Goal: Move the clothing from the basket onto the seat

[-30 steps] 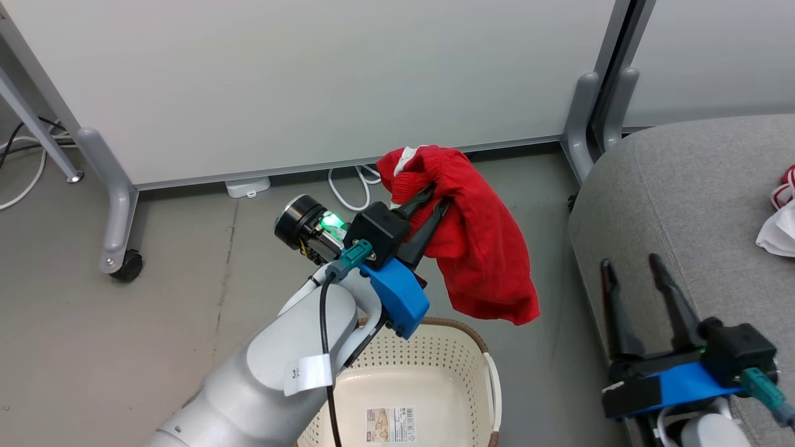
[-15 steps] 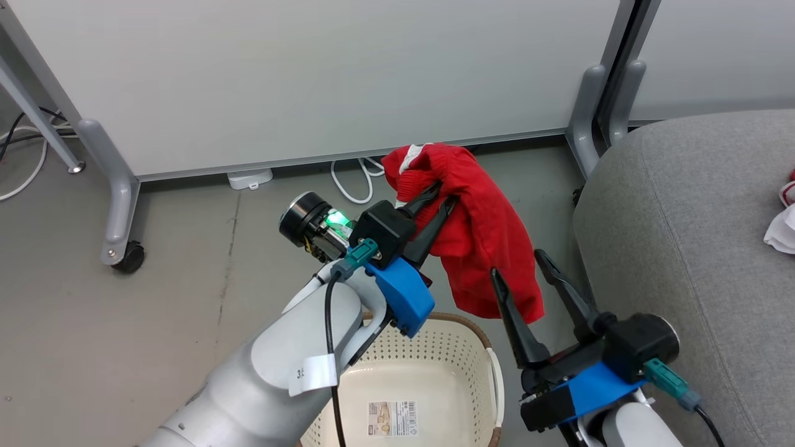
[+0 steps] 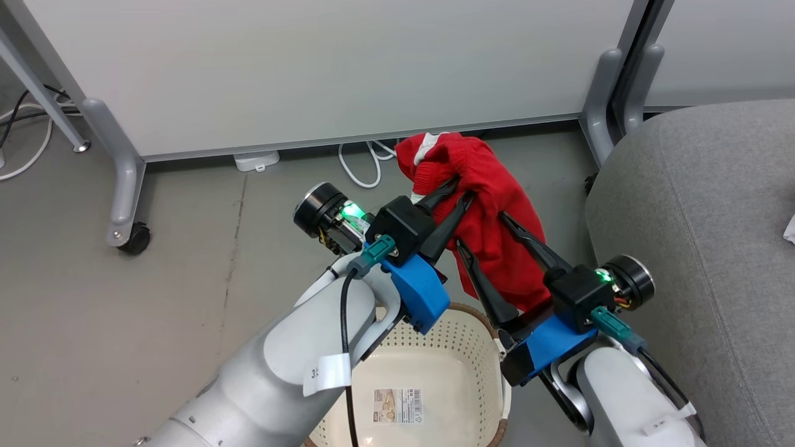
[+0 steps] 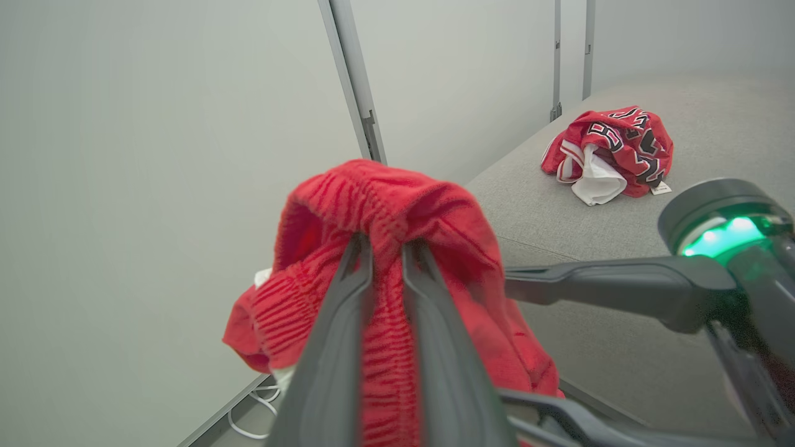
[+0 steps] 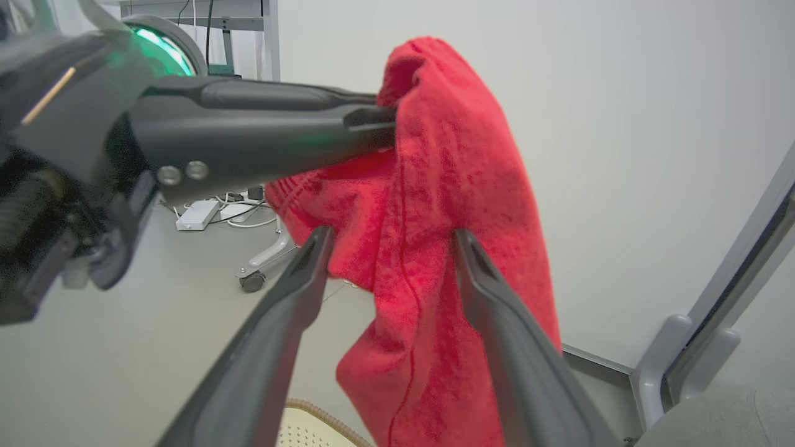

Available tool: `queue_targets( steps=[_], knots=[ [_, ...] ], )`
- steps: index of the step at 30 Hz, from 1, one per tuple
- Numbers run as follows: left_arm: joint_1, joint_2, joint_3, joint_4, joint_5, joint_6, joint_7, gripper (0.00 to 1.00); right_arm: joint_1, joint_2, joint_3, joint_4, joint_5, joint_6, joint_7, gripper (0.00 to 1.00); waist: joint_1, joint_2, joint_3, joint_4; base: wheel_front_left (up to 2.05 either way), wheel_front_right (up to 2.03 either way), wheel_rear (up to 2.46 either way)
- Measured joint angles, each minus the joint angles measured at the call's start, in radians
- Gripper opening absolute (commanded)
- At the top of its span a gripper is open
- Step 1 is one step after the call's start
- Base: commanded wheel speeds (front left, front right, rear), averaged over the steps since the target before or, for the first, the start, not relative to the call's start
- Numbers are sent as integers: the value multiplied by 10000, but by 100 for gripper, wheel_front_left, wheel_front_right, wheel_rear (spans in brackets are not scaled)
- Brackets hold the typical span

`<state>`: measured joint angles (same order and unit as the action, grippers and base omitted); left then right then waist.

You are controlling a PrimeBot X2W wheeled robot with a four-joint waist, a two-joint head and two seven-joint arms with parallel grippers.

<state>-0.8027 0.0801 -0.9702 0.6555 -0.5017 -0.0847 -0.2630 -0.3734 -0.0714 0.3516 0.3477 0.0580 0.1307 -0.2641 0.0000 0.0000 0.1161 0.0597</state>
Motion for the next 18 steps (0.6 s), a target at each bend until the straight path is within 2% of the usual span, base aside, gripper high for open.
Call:
queue_targets(
  steps=[8,13,18],
  knots=[
    [-198,-128,-90,-59,13,-12,0,0,-983,54,-138,1137,-637,0,0,100,0,0,215,100,0,0,0],
    [-232,-167,-130,-69,15,-35,0,0,-1386,144,-451,1592,-548,0,2,100,0,0,299,136,0,0,0],
    [-267,-203,-184,-67,13,-40,0,0,-1630,192,-280,1762,-128,0,2,100,0,0,328,158,0,0,0]
  ],
)
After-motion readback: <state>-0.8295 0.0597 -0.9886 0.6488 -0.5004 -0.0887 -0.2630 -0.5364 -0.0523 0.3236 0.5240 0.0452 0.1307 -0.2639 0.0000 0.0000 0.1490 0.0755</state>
